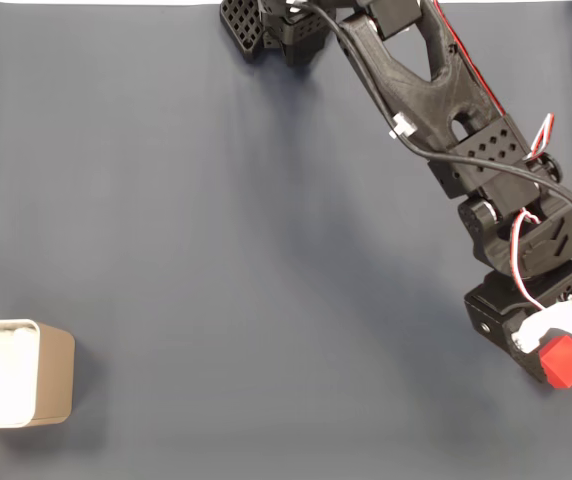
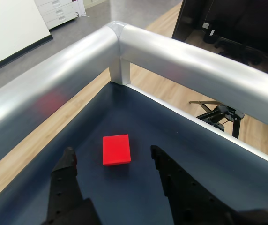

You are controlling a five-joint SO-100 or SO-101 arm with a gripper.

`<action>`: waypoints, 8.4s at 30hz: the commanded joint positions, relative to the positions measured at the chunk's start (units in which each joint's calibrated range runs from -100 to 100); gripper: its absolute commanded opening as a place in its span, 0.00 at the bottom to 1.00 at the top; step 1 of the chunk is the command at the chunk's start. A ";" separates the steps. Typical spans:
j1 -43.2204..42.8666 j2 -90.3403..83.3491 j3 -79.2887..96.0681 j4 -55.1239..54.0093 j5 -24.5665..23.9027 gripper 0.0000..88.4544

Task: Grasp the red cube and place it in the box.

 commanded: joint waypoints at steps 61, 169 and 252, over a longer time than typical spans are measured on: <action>-2.41 11.58 -12.24 -1.62 1.07 0.33; 24.02 -27.67 10.75 5.67 2.00 0.10; 54.34 -18.83 0.99 6.41 1.95 0.09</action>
